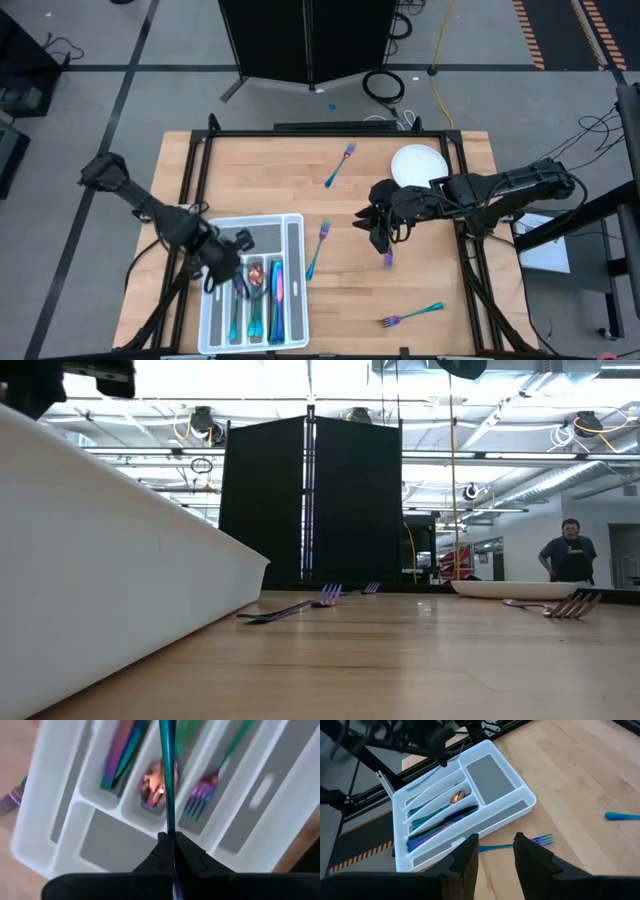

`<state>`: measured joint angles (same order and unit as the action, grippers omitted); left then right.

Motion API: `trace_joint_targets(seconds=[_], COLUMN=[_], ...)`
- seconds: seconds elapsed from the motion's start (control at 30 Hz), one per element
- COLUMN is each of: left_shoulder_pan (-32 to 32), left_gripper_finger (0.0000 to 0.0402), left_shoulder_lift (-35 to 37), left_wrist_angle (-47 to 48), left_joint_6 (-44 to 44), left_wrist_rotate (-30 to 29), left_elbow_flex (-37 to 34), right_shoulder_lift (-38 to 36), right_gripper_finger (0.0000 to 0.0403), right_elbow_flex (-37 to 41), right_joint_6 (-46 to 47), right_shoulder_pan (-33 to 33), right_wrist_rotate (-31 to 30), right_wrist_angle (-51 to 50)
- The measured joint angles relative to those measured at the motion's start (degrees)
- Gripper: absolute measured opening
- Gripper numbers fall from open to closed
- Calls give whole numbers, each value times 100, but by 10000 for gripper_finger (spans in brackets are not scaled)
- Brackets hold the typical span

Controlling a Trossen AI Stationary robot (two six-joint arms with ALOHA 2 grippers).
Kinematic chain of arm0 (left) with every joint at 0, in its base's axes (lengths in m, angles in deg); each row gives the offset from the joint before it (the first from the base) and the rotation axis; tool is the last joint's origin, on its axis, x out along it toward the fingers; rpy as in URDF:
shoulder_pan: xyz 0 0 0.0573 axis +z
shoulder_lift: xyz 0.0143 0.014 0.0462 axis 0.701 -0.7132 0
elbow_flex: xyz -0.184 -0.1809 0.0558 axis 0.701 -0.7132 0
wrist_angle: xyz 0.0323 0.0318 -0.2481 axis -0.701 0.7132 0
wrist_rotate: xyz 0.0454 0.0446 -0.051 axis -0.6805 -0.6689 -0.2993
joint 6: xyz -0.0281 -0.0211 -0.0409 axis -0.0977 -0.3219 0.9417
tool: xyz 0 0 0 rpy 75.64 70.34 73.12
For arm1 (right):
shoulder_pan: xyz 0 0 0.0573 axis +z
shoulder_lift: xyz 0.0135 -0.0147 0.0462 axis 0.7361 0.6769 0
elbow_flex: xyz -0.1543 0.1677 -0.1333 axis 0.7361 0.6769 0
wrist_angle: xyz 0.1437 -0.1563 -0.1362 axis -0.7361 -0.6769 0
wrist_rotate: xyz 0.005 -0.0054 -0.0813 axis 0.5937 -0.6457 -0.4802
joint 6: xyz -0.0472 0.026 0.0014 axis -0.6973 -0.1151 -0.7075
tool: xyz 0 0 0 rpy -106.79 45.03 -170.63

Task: Sort silverware
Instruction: Put the top left iridescent fork into the cutlery tray

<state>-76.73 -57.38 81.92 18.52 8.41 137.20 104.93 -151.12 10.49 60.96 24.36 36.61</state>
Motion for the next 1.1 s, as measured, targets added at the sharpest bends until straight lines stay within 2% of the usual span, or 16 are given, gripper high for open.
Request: trace_joint_targets(seconds=[0.1, 0.37, 0.53, 0.83, 1.1], left_shoulder_pan=[-415, -1276, -1738, -2165, -2197], left_gripper_finger=[1, 1, 1, 1, 1], left_shoulder_lift=[-316, -1033, -1374, -1758, -1817], left_wrist_angle=[129, 53, -288, -709, -1198], left_joint_6=[-342, -785, -1275, -1259, -1240], left_wrist_rotate=[-397, -327, -724, -825, -643], left_elbow_flex=[-7, -7, -9, -11, -11], right_shoulder_lift=[0, -2, -2, -2, -2], right_gripper_finger=[109, 109, 109, 109, 109], right_elbow_flex=[0, 0, 0, 1, 0], right_joint_6=[128, 419, 490, 635, 596], right_shoulder_pan=[0, 0, 0, 4, 4], right_wrist_rotate=[-2, -42, -55, -53, -52], right_wrist_angle=[0, 29, 60, 60, 57])
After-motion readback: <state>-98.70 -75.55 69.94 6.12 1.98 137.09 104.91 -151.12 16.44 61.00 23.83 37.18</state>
